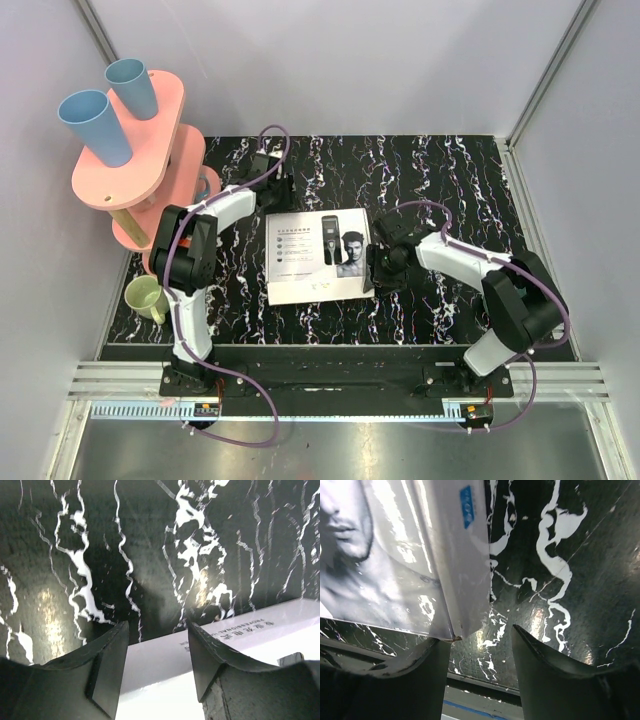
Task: Sort the hair-cutting tools
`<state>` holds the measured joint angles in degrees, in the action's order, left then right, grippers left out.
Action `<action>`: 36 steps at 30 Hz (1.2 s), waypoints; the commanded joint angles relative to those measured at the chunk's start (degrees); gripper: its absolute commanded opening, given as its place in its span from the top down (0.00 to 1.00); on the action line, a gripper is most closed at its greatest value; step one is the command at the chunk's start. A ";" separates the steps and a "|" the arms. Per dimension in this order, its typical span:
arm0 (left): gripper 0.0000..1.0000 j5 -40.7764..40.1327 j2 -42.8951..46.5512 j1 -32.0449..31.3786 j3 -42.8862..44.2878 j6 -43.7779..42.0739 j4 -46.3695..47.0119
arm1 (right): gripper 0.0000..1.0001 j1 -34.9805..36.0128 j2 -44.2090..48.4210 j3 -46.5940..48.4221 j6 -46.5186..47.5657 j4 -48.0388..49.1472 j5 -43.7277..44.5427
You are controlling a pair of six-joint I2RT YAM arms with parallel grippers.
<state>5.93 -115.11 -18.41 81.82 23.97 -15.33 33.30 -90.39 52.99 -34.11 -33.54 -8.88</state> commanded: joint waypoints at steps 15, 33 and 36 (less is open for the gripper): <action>0.51 10.76 16.40 0.40 -28.11 9.07 14.79 | 0.40 -11.50 -7.07 9.49 0.54 12.87 -3.50; 0.56 -0.91 36.62 -3.46 -43.94 11.28 15.42 | 0.38 -15.28 -0.78 12.15 -4.03 12.97 2.72; 0.57 -5.75 39.60 -5.58 -44.55 11.63 12.00 | 0.37 -15.63 5.28 10.12 -4.39 11.31 6.50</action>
<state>6.31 -80.03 -21.65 37.78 34.83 -2.35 18.72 -95.26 64.79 -36.51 -22.33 -8.08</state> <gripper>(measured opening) 0.437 0.622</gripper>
